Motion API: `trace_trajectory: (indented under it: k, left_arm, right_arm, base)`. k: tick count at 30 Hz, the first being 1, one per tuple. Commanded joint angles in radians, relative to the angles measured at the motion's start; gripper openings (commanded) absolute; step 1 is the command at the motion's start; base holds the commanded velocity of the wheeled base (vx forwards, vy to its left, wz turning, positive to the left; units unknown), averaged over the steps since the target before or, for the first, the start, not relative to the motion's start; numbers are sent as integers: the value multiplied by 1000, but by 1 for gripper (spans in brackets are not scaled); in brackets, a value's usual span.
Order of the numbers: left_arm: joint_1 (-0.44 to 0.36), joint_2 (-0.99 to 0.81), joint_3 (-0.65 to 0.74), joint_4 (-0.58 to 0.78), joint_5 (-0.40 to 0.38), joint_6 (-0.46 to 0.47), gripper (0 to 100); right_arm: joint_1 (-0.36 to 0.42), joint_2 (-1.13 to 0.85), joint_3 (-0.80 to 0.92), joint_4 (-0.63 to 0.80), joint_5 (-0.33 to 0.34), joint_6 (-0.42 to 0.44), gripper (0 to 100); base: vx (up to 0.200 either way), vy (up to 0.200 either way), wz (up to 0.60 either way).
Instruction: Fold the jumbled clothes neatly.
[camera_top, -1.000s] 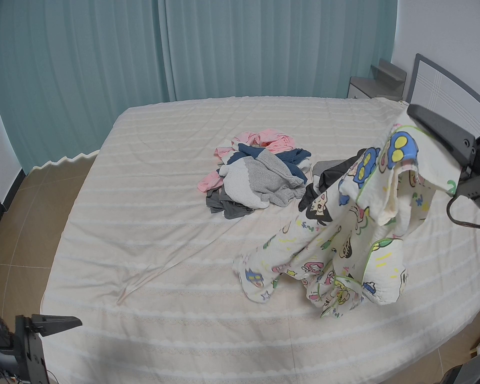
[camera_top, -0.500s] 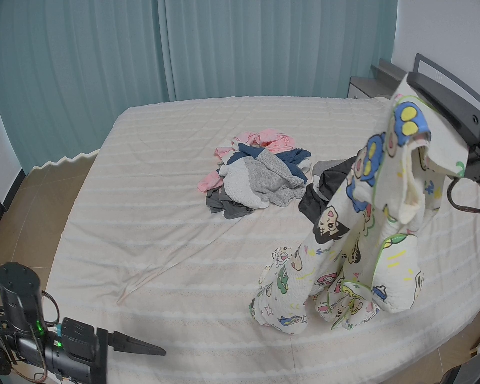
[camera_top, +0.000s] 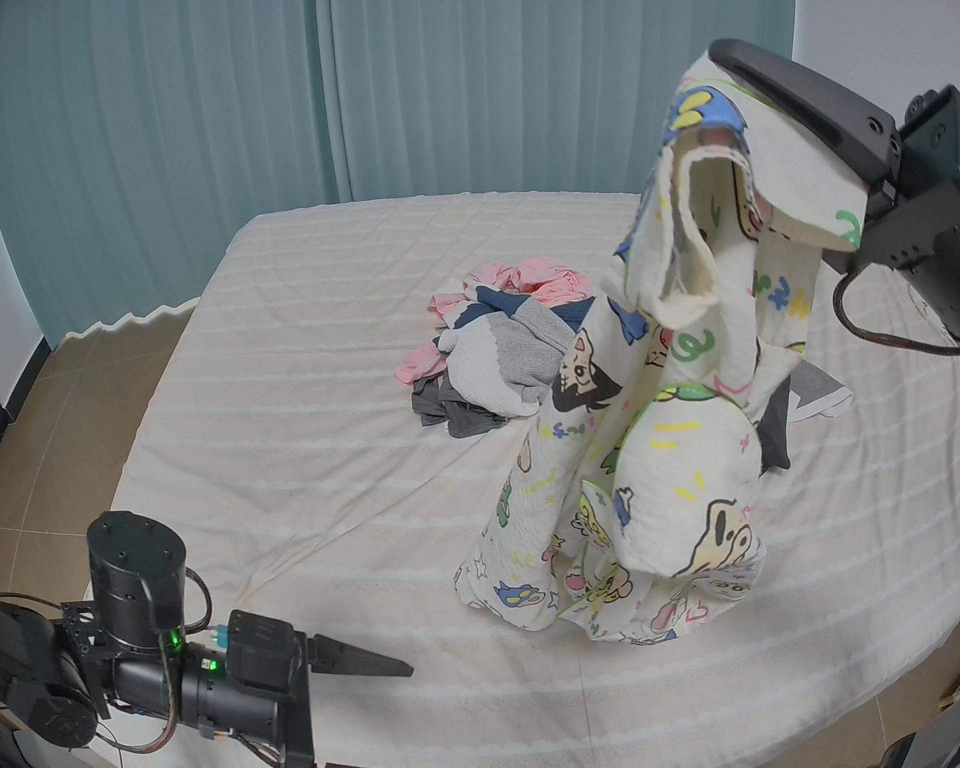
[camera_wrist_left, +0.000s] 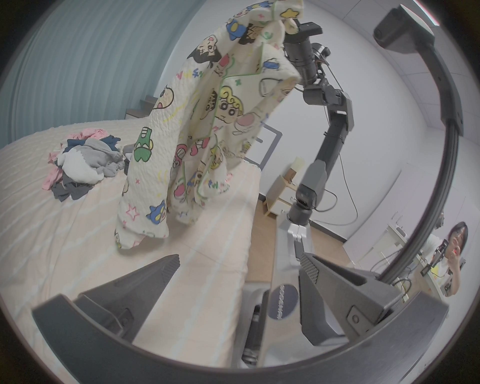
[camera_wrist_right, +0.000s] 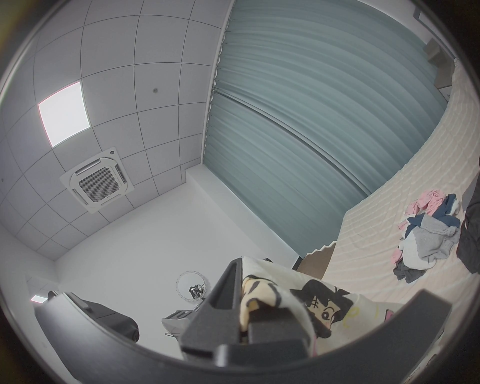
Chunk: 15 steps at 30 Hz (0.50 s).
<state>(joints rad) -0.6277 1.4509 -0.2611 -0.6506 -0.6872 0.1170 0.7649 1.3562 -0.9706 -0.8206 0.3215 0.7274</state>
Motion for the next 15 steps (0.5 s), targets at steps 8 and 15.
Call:
trace_trajectory:
  k: [8,15]
  left_arm:
    - [-38,309,3,-330,101,-240,100]
    - [-37,410,5,-437,146,-250,100]
  right_arm:
    - [40,23,-117,104,-48,1,0]
    - [62,9,-181,109,-59,-2,0]
  base:
    - [0,0,0]
    - [0,0,0]
